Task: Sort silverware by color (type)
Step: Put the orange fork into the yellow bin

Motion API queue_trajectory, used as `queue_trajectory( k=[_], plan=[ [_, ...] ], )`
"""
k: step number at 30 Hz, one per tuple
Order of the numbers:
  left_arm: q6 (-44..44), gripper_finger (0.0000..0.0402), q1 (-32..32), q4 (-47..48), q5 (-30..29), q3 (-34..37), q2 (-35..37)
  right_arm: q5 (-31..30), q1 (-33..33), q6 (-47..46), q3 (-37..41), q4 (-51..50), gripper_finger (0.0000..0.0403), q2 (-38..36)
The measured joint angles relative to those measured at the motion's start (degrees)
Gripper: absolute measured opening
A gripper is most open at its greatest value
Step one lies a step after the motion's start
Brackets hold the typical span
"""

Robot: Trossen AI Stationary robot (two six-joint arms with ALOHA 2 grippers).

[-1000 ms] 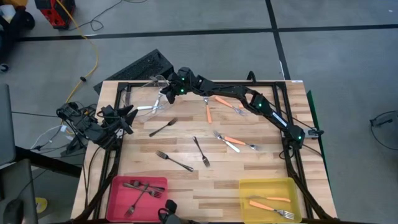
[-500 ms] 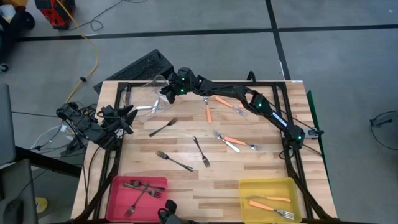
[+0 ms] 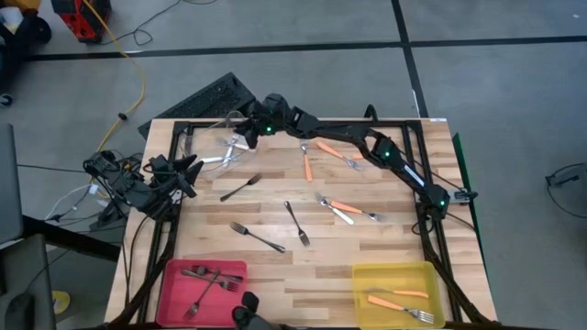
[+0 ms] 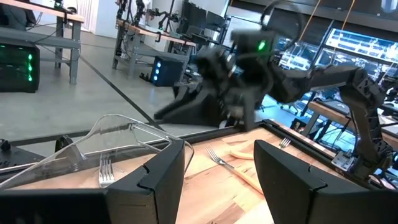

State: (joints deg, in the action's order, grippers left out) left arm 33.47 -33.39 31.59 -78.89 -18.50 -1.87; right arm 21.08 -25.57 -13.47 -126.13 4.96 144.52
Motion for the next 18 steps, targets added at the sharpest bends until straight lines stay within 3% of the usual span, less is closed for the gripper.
queue_trajectory(
  k=[5,10,18],
  plan=[
    [0.1,0.0178,0.0,0.0,0.0,0.0,0.0,2.4,-0.6,0.3,0.0,-4.8,0.0148,-6.3],
    [0.4,0.0178,0.0,0.0,0.7,0.0,0.0,3.1,-1.7,7.3,0.0,-20.8,0.0148,-16.2],
    [0.4,0.0178,0.0,0.0,1.1,0.0,0.0,-5.7,-2.2,21.1,0.0,-51.0,0.0137,-30.1]
  ],
)
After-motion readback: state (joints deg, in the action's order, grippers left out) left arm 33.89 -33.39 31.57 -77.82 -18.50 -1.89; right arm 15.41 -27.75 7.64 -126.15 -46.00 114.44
